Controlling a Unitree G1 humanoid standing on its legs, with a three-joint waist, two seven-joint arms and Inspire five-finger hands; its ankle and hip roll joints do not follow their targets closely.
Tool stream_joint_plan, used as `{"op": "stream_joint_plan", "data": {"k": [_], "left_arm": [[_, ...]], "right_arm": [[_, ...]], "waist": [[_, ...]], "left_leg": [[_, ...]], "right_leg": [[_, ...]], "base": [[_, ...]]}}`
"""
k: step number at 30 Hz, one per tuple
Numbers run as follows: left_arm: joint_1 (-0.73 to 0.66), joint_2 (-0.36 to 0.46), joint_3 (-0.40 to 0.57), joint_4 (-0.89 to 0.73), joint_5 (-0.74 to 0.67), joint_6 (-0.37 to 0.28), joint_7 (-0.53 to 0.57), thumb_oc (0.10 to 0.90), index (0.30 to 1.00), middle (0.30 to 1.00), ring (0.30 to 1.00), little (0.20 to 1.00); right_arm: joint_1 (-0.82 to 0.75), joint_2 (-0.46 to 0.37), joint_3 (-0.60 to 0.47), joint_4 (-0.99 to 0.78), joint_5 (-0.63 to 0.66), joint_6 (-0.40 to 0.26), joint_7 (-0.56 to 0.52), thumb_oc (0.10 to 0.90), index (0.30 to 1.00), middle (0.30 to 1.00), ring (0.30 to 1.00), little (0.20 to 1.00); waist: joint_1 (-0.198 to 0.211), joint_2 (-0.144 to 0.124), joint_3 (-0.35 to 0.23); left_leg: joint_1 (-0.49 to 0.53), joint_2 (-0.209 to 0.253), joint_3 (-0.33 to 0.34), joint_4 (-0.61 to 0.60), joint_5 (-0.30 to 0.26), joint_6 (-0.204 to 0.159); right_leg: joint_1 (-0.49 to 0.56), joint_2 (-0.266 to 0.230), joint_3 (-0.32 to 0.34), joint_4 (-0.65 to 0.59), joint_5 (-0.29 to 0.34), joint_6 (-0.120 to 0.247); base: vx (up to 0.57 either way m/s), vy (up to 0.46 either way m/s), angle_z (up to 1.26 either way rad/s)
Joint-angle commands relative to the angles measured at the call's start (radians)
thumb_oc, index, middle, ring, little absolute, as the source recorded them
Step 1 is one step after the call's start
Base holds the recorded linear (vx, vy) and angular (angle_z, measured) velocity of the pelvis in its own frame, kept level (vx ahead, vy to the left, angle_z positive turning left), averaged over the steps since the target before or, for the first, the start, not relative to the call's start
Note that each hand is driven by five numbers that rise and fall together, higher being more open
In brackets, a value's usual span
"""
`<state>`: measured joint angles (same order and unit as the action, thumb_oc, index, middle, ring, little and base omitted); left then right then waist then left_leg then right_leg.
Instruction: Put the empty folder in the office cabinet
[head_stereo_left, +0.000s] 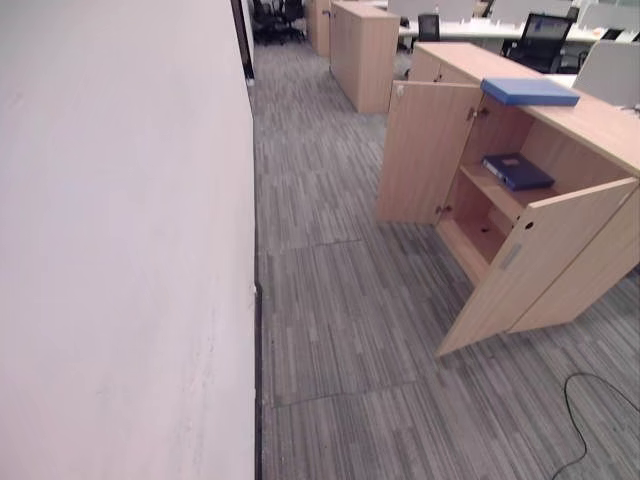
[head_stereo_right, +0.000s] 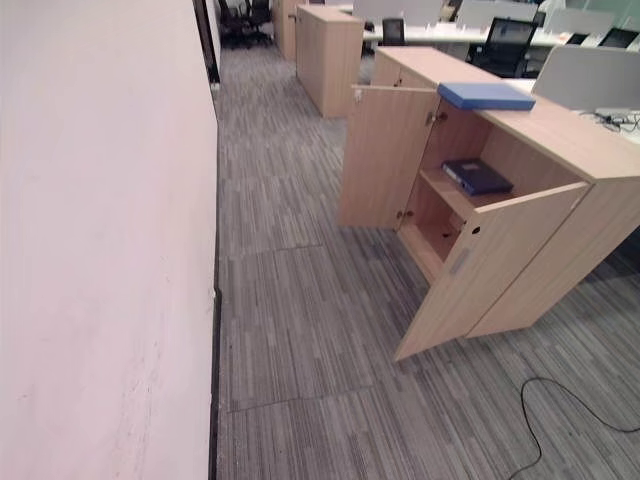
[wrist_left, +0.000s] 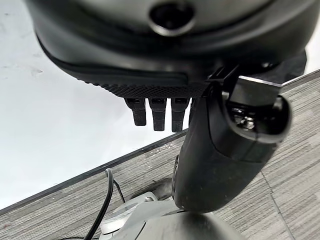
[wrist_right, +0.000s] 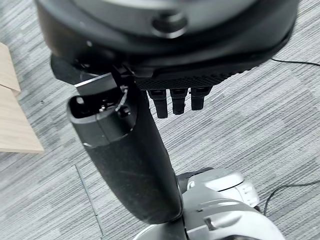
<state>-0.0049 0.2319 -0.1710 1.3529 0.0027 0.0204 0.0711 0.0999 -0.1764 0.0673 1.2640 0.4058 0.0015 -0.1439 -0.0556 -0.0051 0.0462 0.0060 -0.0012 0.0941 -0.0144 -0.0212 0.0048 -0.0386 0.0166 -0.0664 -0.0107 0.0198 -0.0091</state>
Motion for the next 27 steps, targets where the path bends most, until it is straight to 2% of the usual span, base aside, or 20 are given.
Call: {"op": "stream_joint_plan", "data": {"k": [1,2,3,4,5,6,8,10,12,13,15,18,19,20,21,22,24,25,26,27], "left_arm": [[0.0,0.067,0.0,0.058,0.01,0.01,0.031,0.8,0.9,0.9,0.9,0.9],[-0.002,0.069,0.001,0.057,0.006,0.008,0.035,0.8,0.9,0.9,0.9,0.9],[-0.005,0.069,0.001,0.055,0.005,0.005,0.04,0.8,0.9,0.9,0.9,0.9],[-0.006,0.069,-0.001,0.055,0.003,0.004,0.044,0.8,0.9,0.9,0.9,0.9],[-0.006,0.069,-0.001,0.055,0.003,0.004,0.044,0.8,0.9,0.9,0.9,0.9],[-0.001,0.066,0.0,0.054,-0.004,-0.005,0.052,0.8,0.9,0.9,0.9,0.9],[0.007,0.063,0.0,0.058,0.001,-0.006,0.053,0.8,0.9,0.9,0.9,0.9],[0.019,0.069,0.0,0.064,0.016,-0.005,0.055,0.8,0.9,0.9,0.9,0.9],[0.039,0.063,0.013,0.077,0.025,-0.004,0.049,0.8,0.9,0.9,0.9,0.9],[0.059,0.062,0.021,0.081,0.035,-0.001,0.053,0.8,0.9,0.9,0.9,0.9],[0.078,0.063,0.039,0.085,0.041,-0.004,0.053,0.8,0.9,0.9,0.9,0.9],[0.088,0.065,0.045,0.086,0.04,-0.006,0.053,0.8,0.9,0.9,0.9,0.9],[0.088,0.065,0.045,0.086,0.04,-0.006,0.053,0.8,0.9,0.9,0.9,0.9],[0.094,0.049,0.039,0.079,0.041,-0.009,0.065,0.8,0.9,0.9,0.9,0.9],[0.094,0.048,0.039,0.079,0.041,-0.009,0.065,0.8,0.9,0.9,0.9,0.9],[0.092,0.053,0.041,0.078,0.034,-0.009,0.072,0.8,0.9,0.9,0.9,0.9],[0.086,0.059,0.037,0.076,0.031,-0.007,0.074,0.8,0.9,0.9,0.9,0.9],[0.085,0.061,0.036,0.074,0.027,-0.005,0.075,0.8,0.9,0.9,0.9,0.9],[0.084,0.063,0.037,0.073,0.021,-0.005,0.077,0.8,0.9,0.9,0.9,0.9],[0.084,0.062,0.037,0.073,0.021,-0.005,0.08,0.8,0.9,0.9,0.9,0.9]], "right_arm": [[-0.033,-0.025,0.021,-0.018,0.03,-0.033,0.002,0.8,0.9,0.9,0.9,0.9],[-0.034,-0.029,0.024,-0.017,0.029,-0.032,0.003,0.8,0.9,0.9,0.9,0.9],[-0.039,-0.036,0.024,-0.016,0.025,-0.03,0.0,0.8,0.9,0.9,0.9,0.9],[-0.043,-0.044,0.023,-0.013,0.02,-0.028,-0.001,0.8,0.9,0.9,0.9,0.9],[-0.043,-0.044,0.023,-0.013,0.02,-0.028,-0.001,0.8,0.9,0.9,0.9,0.9],[-0.048,-0.059,0.024,0.0,0.006,-0.029,-0.006,0.8,0.9,0.9,0.9,0.9],[-0.053,-0.065,0.032,0.004,-0.012,-0.027,-0.01,0.8,0.9,0.9,0.9,0.9],[-0.055,-0.074,0.031,0.005,-0.021,-0.03,-0.016,0.8,0.9,0.9,0.9,0.9],[-0.045,-0.071,0.026,0.008,-0.03,-0.03,-0.012,0.8,0.9,0.9,0.9,0.9],[-0.034,-0.067,0.027,0.01,-0.048,-0.028,-0.007,0.8,0.9,0.9,0.9,0.9],[-0.04,-0.063,0.031,0.022,-0.075,-0.018,0.01,0.8,0.9,0.9,0.9,0.9],[-0.047,-0.06,0.031,0.025,-0.084,-0.014,0.021,0.8,0.9,0.9,0.9,0.9],[-0.047,-0.06,0.031,0.025,-0.084,-0.014,0.021,0.8,0.9,0.9,0.9,0.9],[-0.053,-0.055,0.029,0.018,-0.078,-0.014,0.019,0.8,0.9,0.9,0.9,0.9],[-0.053,-0.056,0.029,0.018,-0.078,-0.014,0.019,0.8,0.9,0.9,0.9,0.9],[-0.066,-0.056,0.029,0.005,-0.064,-0.021,0.018,0.8,0.9,0.9,0.9,0.9],[-0.076,-0.055,0.031,-0.014,-0.05,-0.03,0.008,0.8,0.9,0.9,0.9,0.9],[-0.081,-0.054,0.031,-0.026,-0.043,-0.035,0.004,0.8,0.9,0.9,0.9,0.9],[-0.088,-0.049,0.034,-0.042,-0.035,-0.04,-0.002,0.8,0.9,0.9,0.9,0.9],[-0.092,-0.046,0.037,-0.053,-0.031,-0.044,-0.005,0.8,0.9,0.9,0.9,0.9]], "waist": [[-0.023,-0.053,0.084],[-0.018,-0.063,0.098],[-0.012,-0.067,0.11],[-0.005,-0.067,0.12],[-0.007,-0.066,0.119],[0.013,-0.07,0.12],[0.027,-0.062,0.117],[0.047,-0.045,0.12],[0.057,-0.035,0.108],[0.059,-0.022,0.093],[0.075,-0.026,0.064],[0.091,-0.027,0.052],[0.092,-0.026,0.049],[0.1,-0.024,0.051],[0.101,-0.023,0.048],[0.097,-0.011,0.07],[0.088,0.011,0.086],[0.082,0.023,0.1],[0.079,0.043,0.11],[0.071,0.047,0.125]], "left_leg": [[-0.034,-0.049,-0.003,0.233,-0.18,-0.002],[-0.079,-0.043,0.003,0.322,-0.185,0.001],[-0.128,-0.038,-0.002,0.408,-0.167,0.002],[-0.178,-0.039,-0.009,0.451,-0.15,0.008],[-0.183,-0.038,-0.01,0.457,-0.152,0.008],[-0.277,-0.059,-0.028,0.391,-0.126,0.021],[-0.312,-0.051,-0.04,0.273,-0.022,0.003],[-0.345,-0.032,-0.041,0.064,0.055,-0.022],[-0.3,-0.023,-0.034,-0.021,0.078,-0.025],[-0.279,-0.017,-0.037,-0.011,0.131,-0.027],[-0.261,-0.03,0.006,0.018,0.107,-0.004],[-0.241,-0.059,0.029,0.052,0.058,0.026],[-0.245,-0.057,0.03,0.052,0.059,0.025],[-0.216,-0.087,0.029,0.06,0.028,0.05],[-0.22,-0.084,0.03,0.06,0.028,0.05],[-0.172,-0.117,0.018,0.051,0.007,0.079],[-0.115,-0.128,0.004,0.033,-0.015,0.099],[-0.089,-0.125,-0.003,0.028,-0.025,0.108],[-0.06,-0.113,-0.007,0.02,-0.039,0.111],[-0.032,-0.112,-0.014,0.015,-0.047,0.11]], "right_leg": [[0.04,0.013,0.018,0.069,-0.108,0.033],[0.049,0.008,0.017,0.065,-0.111,0.027],[0.06,0.006,0.017,0.06,-0.113,0.021],[0.066,0.007,0.016,0.056,-0.118,0.017],[0.063,0.009,0.014,0.056,-0.119,0.016],[0.087,0.007,0.017,0.038,-0.13,0.022],[0.115,0.02,0.023,0.019,-0.138,0.021],[0.165,0.039,0.048,-0.006,-0.153,0.027],[0.204,0.043,0.072,-0.023,-0.163,0.036],[0.219,0.038,0.081,-0.024,-0.173,0.038],[0.239,-0.023,0.088,-0.016,-0.184,0.07],[0.222,-0.084,0.09,0.067,-0.146,0.106],[0.218,-0.082,0.091,0.067,-0.144,0.106],[0.176,-0.12,0.082,0.197,-0.074,0.132],[0.171,-0.118,0.084,0.198,-0.073,0.131],[0.092,-0.155,0.077,0.401,0.074,0.14],[0.025,-0.174,0.049,0.548,0.143,0.116],[-0.028,-0.186,0.026,0.631,0.141,0.102],[-0.086,-0.191,-0.011,0.656,0.112,0.088],[-0.113,-0.199,-0.045,0.642,0.066,0.08]], "base": [[0.04,-0.133,0.06],[0.04,-0.142,0.13],[0.05,-0.139,0.15],[0.04,-0.086,0.2],[0.17,-0.067,0.05],[0.23,-0.035,0.06],[0.26,0.0,0.16],[0.35,0.083,0.13],[0.42,0.139,-0.44],[0.64,0.304,-1.06],[0.59,0.33,-0.78],[0.28,0.197,-0.56],[0.27,0.21,-0.43],[0.14,0.118,-0.35],[0.25,0.264,-0.12],[0.16,0.216,-0.04],[0.19,0.244,0.21],[0.17,0.205,0.35],[0.19,0.155,0.34],[0.2,0.081,0.08]]}}
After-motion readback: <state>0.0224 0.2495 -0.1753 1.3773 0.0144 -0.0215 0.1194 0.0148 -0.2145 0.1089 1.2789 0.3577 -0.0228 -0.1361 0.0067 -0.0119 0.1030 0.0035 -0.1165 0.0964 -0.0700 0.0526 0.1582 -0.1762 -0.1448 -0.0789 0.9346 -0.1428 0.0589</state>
